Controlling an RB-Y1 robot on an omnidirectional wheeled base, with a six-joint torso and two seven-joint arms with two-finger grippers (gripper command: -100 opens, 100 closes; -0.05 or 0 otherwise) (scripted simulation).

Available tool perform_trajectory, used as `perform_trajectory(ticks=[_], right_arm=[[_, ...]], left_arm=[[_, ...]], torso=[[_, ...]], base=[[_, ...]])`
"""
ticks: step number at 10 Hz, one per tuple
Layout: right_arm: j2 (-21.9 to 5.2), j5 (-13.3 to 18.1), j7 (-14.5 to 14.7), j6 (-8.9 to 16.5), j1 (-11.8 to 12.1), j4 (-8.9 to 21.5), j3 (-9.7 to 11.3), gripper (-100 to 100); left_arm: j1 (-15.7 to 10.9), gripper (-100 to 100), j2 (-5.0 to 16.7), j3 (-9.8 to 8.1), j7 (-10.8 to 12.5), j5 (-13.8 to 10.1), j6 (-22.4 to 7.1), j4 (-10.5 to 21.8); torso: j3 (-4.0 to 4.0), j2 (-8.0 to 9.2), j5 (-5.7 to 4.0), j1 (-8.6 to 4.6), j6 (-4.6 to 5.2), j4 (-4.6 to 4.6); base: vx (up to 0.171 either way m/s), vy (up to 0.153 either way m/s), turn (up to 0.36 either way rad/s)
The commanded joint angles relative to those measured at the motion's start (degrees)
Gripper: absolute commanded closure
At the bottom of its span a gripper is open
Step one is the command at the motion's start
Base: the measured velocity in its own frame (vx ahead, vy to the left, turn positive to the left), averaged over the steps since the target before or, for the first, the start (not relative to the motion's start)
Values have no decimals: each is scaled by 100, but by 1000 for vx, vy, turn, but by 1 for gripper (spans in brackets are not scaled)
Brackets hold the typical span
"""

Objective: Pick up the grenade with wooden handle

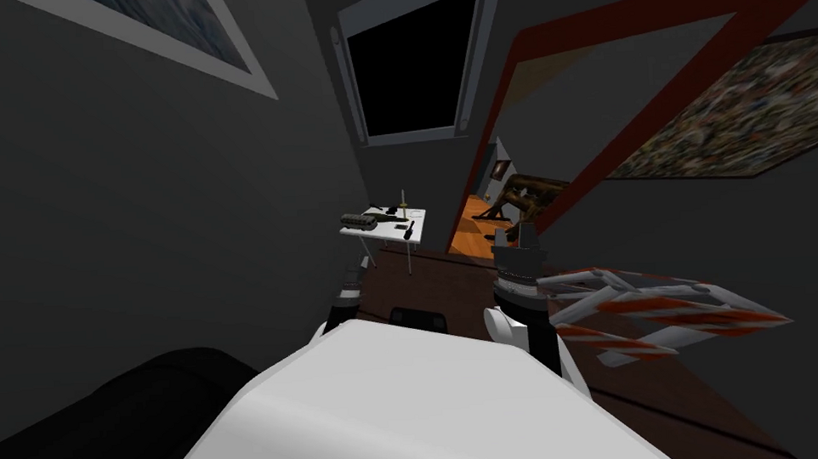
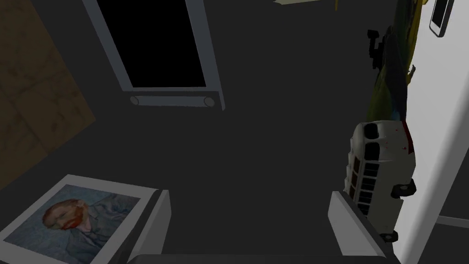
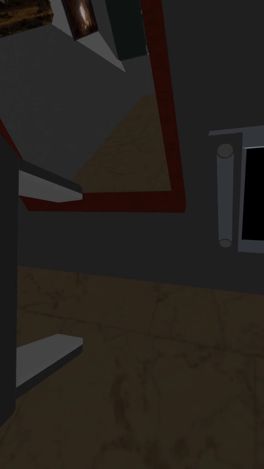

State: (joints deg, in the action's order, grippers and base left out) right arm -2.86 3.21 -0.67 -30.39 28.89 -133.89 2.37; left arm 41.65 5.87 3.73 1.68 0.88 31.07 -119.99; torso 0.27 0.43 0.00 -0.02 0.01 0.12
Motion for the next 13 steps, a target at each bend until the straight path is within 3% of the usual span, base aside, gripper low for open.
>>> perform_trajectory(ticks=[1, 3, 5, 6, 7, 8, 10, 13], right_arm=[[0, 0, 0, 0, 0, 0, 0, 0], [0, 0, 0, 0, 0, 0, 0, 0], [1, 0, 0, 0, 1, 0, 1, 0], [1, 0, 0, 0, 0, 0, 1, 0], [1, 0, 0, 0, 1, -1, 1, 0], [1, 0, 0, 0, 1, -1, 1, 0], [1, 0, 0, 0, 1, -1, 1, 0], [1, 0, 0, -1, 2, -1, 1, 0]], left_arm=[[262, -100, 118, -16, 80, 35, 169, 210], [485, -100, 234, -6, 128, 94, 260, 362], [867, -100, 558, 1, 238, 244, 442, 715], [971, -100, 558, 1, 238, 244, 442, 715], [1167, -100, 760, -2, 301, 337, 530, 916], [1230, -100, 760, -2, 301, 337, 530, 916], [1639, -100, 1179, -19, 444, 551, 689, 1361], [2046, -100, 1511, -31, 523, 672, 760, 1609]], torso=[[0, 0, 0, 0, 0, 0], [-11, -18, -4, -16, 0, -5], [-16, -26, -5, -25, 1, -7], [-18, -30, -8, -34, 2, -7], [-20, -34, -7, -30, 0, -8], [-25, -42, -8, -34, 1, -10], [-28, -48, -8, -32, 2, -11], [-41, -70, -12, -52, 3, -16]], base=[[-42, -17, 13], [-42, -32, 2], [-21, -63, -66], [-8, -58, -20], [19, -73, -66], [20, -63, -52], [48, -98, -183], [81, -108, -102]])
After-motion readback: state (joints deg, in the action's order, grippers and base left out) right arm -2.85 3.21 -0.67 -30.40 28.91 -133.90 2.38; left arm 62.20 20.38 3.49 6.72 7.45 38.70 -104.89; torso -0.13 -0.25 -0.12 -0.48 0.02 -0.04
